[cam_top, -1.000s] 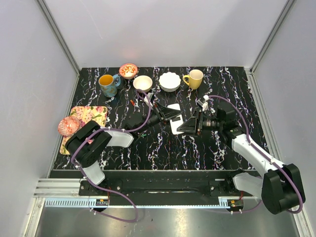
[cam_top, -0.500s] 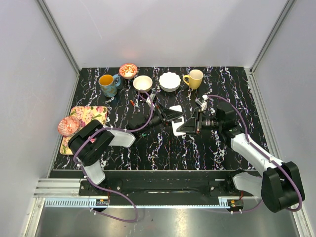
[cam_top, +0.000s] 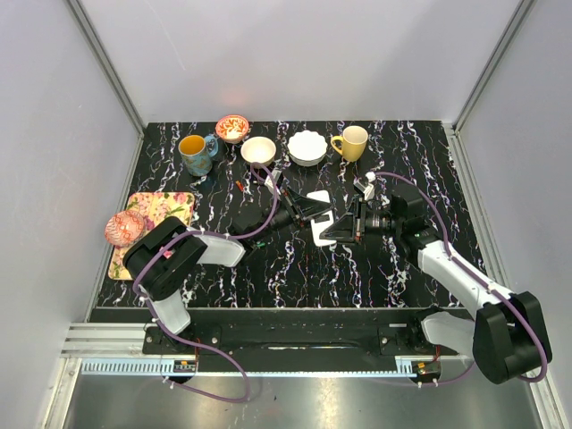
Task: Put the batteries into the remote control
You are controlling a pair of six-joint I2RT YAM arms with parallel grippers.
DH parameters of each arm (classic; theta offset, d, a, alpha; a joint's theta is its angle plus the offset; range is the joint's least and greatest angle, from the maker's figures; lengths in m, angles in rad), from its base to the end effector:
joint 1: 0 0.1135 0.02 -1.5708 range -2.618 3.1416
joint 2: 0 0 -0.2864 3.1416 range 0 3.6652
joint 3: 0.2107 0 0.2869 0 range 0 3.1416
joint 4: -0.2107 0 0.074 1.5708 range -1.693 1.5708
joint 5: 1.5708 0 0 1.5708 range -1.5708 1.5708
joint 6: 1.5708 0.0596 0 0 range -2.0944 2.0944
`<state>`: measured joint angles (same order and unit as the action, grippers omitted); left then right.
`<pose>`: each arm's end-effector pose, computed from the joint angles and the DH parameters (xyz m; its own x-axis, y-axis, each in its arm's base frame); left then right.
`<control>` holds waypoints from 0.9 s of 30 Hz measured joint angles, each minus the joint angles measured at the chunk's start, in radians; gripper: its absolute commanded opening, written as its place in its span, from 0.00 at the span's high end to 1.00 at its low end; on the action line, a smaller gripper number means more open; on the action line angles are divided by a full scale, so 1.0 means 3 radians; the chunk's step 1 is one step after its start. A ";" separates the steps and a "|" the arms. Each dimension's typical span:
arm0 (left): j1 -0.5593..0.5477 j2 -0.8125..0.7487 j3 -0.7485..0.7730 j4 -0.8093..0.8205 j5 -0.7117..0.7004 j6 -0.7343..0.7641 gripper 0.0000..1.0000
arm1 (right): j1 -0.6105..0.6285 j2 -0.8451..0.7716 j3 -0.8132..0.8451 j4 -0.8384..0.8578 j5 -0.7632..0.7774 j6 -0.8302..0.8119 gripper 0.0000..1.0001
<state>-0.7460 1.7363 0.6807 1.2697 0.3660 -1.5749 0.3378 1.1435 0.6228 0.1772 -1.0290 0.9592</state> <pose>0.2678 -0.2765 0.2090 -0.8912 -0.4478 -0.0720 0.1524 -0.1460 -0.9775 0.2408 0.1387 0.2514 -0.9455 0.1154 -0.3044 -0.2750 0.2172 0.9366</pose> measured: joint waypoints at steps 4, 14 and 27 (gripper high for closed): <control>-0.0006 0.0001 0.0000 -0.0010 0.0001 0.0020 1.00 | 0.0010 -0.0017 0.0038 -0.0145 0.0075 -0.0065 1.00; -0.0056 0.0046 0.0031 -0.0025 0.0011 0.0088 1.00 | 0.0025 -0.0102 0.0039 -0.0341 0.0238 -0.0056 1.00; -0.0132 -0.0186 -0.0116 -0.0159 -0.0181 0.0261 1.00 | 0.0067 -0.0116 0.0039 -0.0380 0.0248 -0.0036 1.00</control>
<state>-0.7856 1.6806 0.6460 1.2221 0.3119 -1.4967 0.3580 1.1088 0.6346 0.0631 -0.9546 0.9485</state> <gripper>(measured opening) 0.259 0.256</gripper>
